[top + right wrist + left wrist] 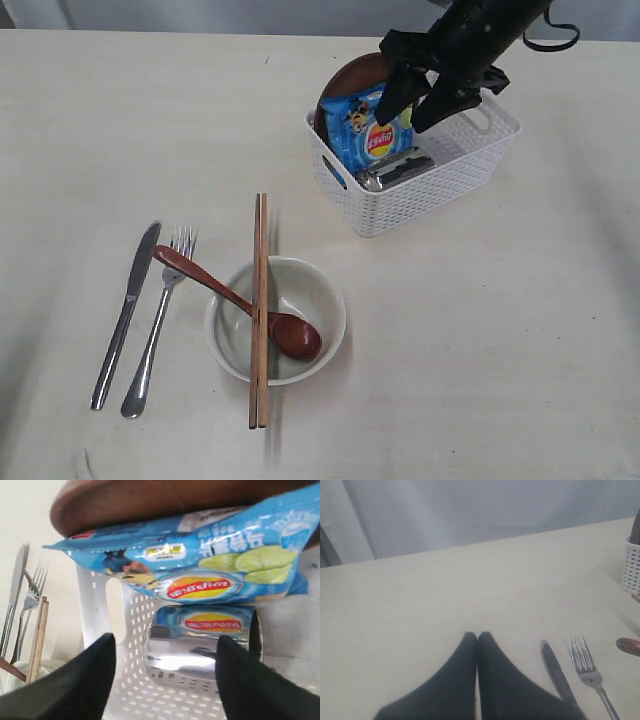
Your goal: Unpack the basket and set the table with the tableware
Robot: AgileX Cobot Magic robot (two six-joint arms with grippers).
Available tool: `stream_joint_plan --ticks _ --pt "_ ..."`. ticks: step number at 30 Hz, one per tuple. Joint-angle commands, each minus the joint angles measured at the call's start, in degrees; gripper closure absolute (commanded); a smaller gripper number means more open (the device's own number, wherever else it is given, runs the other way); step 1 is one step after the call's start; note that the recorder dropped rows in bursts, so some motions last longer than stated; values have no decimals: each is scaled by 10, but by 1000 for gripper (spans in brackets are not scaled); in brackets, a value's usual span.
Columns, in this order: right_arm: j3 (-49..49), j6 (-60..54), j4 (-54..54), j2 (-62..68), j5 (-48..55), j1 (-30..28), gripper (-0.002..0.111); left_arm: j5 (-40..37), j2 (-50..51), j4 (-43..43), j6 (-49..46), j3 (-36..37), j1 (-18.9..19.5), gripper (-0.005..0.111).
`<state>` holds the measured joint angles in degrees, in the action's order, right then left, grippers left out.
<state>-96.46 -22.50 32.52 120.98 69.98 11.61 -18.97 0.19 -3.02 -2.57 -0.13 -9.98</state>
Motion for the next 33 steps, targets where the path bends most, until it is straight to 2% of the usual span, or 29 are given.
stream_joint_plan --ticks 1,3,10,19,24,26,33 --pt "-1 18 -85 -8 0 0 52 4 -2 1 0 1 1 107" --pt "6 47 -137 -7 0 0 52 4 -2 1 0 1 1 107" --pt "10 15 -73 26 0 0 52 4 -2 1 0 1 1 107" --pt "10 15 -56 46 0 0 52 4 -2 1 0 1 1 107" --pt "10 3 30 43 0 0 52 4 -2 1 0 1 1 107" --pt "10 2 33 40 0 1 52 4 -2 1 0 1 1 107" --pt "10 -9 28 -1 0 46 52 4 -2 1 0 1 1 107"
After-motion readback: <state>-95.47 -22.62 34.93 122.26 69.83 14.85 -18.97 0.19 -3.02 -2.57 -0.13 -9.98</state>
